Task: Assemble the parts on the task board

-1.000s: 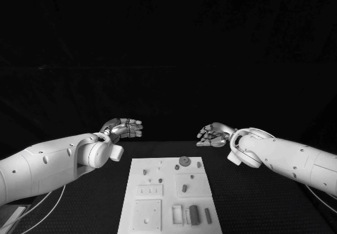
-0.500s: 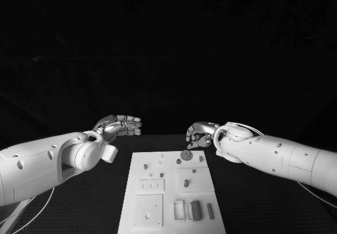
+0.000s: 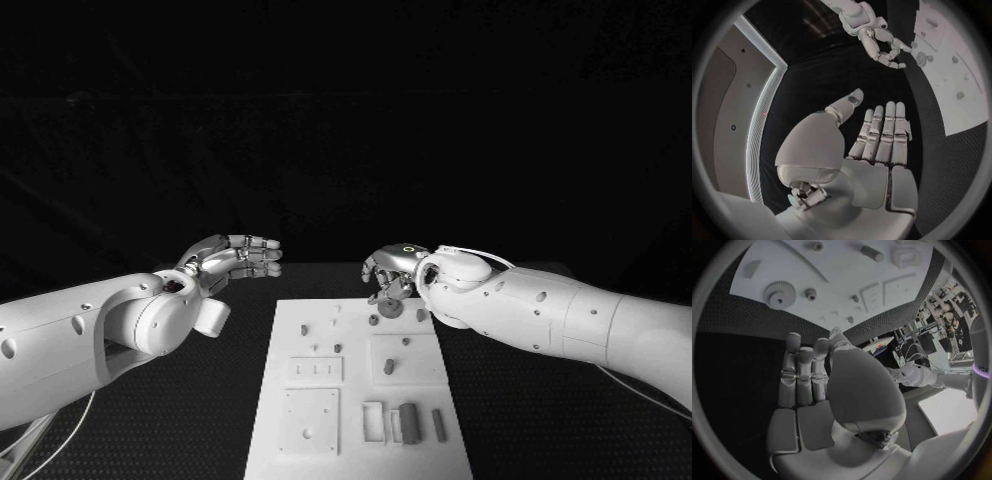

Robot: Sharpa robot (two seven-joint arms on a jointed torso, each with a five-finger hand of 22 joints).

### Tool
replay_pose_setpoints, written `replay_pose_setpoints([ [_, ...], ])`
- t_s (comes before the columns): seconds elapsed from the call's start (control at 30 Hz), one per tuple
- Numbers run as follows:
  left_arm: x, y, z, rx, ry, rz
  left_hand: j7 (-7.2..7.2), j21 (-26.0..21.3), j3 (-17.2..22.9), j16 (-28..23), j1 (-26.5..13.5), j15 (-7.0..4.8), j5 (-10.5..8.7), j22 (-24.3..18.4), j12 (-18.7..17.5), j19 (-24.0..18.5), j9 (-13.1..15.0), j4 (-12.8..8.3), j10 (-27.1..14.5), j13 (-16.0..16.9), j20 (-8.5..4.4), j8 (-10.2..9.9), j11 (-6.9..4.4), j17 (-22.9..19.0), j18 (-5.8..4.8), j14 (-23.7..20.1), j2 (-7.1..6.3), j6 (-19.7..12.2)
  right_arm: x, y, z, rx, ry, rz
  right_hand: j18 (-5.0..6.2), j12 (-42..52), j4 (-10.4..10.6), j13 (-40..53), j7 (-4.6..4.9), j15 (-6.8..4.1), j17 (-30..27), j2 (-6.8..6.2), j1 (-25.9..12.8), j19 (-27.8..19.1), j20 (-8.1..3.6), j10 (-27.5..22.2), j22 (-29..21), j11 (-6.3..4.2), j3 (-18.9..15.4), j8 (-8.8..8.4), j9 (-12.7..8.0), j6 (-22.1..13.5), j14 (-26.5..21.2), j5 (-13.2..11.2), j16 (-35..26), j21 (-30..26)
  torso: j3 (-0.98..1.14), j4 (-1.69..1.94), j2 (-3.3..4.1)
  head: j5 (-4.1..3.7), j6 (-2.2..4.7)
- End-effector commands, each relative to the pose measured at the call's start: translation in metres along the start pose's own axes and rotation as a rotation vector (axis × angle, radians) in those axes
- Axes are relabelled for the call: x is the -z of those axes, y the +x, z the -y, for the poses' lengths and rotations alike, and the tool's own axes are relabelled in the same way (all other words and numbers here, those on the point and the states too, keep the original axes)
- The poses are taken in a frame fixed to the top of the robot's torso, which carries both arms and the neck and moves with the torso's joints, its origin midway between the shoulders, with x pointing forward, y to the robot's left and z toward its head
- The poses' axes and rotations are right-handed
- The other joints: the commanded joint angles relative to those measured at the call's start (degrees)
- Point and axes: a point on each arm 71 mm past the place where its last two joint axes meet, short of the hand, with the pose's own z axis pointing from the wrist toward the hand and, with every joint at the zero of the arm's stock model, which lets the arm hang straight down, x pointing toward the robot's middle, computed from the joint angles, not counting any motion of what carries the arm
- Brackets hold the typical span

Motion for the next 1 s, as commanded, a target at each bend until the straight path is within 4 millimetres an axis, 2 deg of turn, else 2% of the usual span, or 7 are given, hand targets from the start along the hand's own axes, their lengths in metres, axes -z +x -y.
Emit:
replay_pose_setpoints([
  [0.03,0.000,0.004,0.002,0.001,0.019,-0.022,0.05,-0.4,-0.4,-0.2,-0.8,0.22,-0.29,-0.1,-0.4,0.3,-0.1,0.0,0.5,-0.1,-0.02,-0.4,0.02,-0.1,-0.97,0.4,0.07,0.3,0.000,0.004,0.002,0.051,0.027,-0.037,0.28,0.4,-0.1,1.6,0.34,0.23,0.4,-0.08,0.1,-1.2,-0.19,-2.6,1.5,0.36,0.9,-0.53,-0.1,-0.3,-1.2,-0.1,0.5,0.8,-0.03,0.70,0.98,-0.71,0.10],
  [0.17,0.000,0.004,0.001,0.000,0.019,-0.022,0.08,-0.4,-0.6,-0.3,-0.9,0.23,-0.29,-0.1,-0.5,0.4,-0.2,0.0,0.6,-0.1,-0.01,-0.5,0.04,-0.1,-0.97,0.4,0.12,0.4,0.001,0.006,0.003,0.055,0.028,-0.041,0.34,2.4,-0.4,3.8,0.11,-0.02,1.5,0.02,0.8,-0.4,-0.69,-1.4,1.7,0.14,1.2,-0.72,0.0,0.3,0.0,0.0,3.0,3.6,-0.05,1.02,1.59,-1.00,0.33],
  [0.4,-0.001,0.003,0.000,-0.001,0.017,-0.021,0.18,-0.5,-0.7,-0.4,-1.0,0.23,-0.29,-0.1,-0.6,0.4,-0.3,0.0,0.6,-0.2,-0.02,-0.6,0.12,-0.1,-0.95,0.5,0.23,0.3,0.003,0.011,0.006,0.057,0.040,-0.077,0.34,10.0,-0.3,11.1,-0.06,-0.22,5.3,0.17,1.0,0.1,-2.31,-1.9,1.6,-0.11,0.5,-0.78,0.5,2.3,0.3,-0.2,10.8,11.8,-0.01,1.38,2.34,-1.45,0.32],
  [0.5,-0.001,0.004,-0.002,0.000,0.015,-0.023,0.20,-0.6,-0.7,-0.4,-1.1,0.22,-0.29,-0.2,-0.7,0.5,-0.3,0.0,0.6,-0.2,-0.02,-0.6,0.14,-0.1,-0.95,0.5,0.27,0.4,0.004,0.014,0.008,0.068,0.052,-0.097,0.34,11.6,-0.1,12.6,-0.09,-0.23,6.0,0.01,0.6,-0.2,-2.54,-2.3,1.7,-0.10,0.4,-0.68,0.8,2.9,0.2,-0.1,12.3,13.5,0.01,1.49,2.58,-1.50,-0.04],
  [0.67,-0.002,0.004,-0.005,0.003,0.011,-0.026,0.19,-0.6,-0.8,-0.4,-1.1,0.21,-0.28,-0.2,-0.7,0.5,-0.3,0.0,0.7,-0.2,-0.02,-0.6,0.12,-0.1,-0.94,0.5,0.37,0.4,0.006,0.018,0.011,0.067,0.058,-0.119,0.34,14.4,-0.1,15.4,-0.12,-0.13,7.1,0.13,0.4,-0.8,-3.01,-2.9,1.6,-0.01,0.7,-0.86,1.3,3.2,-0.3,-0.1,15.2,16.7,0.06,1.76,2.92,-1.94,0.05],
  [0.87,0.000,0.001,-0.006,0.002,0.009,-0.018,0.18,-0.6,-0.8,-0.5,-1.2,0.22,-0.29,-0.2,-0.8,0.5,-0.3,0.0,0.7,-0.2,-0.01,-0.7,0.11,-0.1,-0.95,0.5,0.40,0.4,0.011,0.021,0.013,0.065,0.065,-0.144,0.34,15.3,0.0,16.3,-0.08,-0.07,7.2,0.07,-0.3,-1.2,-3.17,-3.2,1.5,0.04,0.9,-0.98,1.6,3.4,-0.5,-0.1,16.2,18.1,0.11,1.79,3.13,-2.02,0.02],
  [1.0,0.000,0.000,-0.006,0.001,0.008,-0.016,0.16,-0.7,-0.9,-0.6,-1.3,0.22,-0.29,-0.2,-0.8,0.5,-0.4,0.0,0.8,-0.3,-0.01,-0.7,0.09,-0.1,-0.95,0.5,0.42,0.4,0.011,0.024,0.016,0.068,0.074,-0.137,0.34,15.8,0.0,16.8,-0.09,-0.08,7.3,0.04,-0.6,-1.3,-3.33,-3.2,1.5,0.02,1.1,-1.07,1.8,3.5,-0.5,-0.1,16.8,18.9,0.19,1.76,3.42,-2.08,0.33],
])
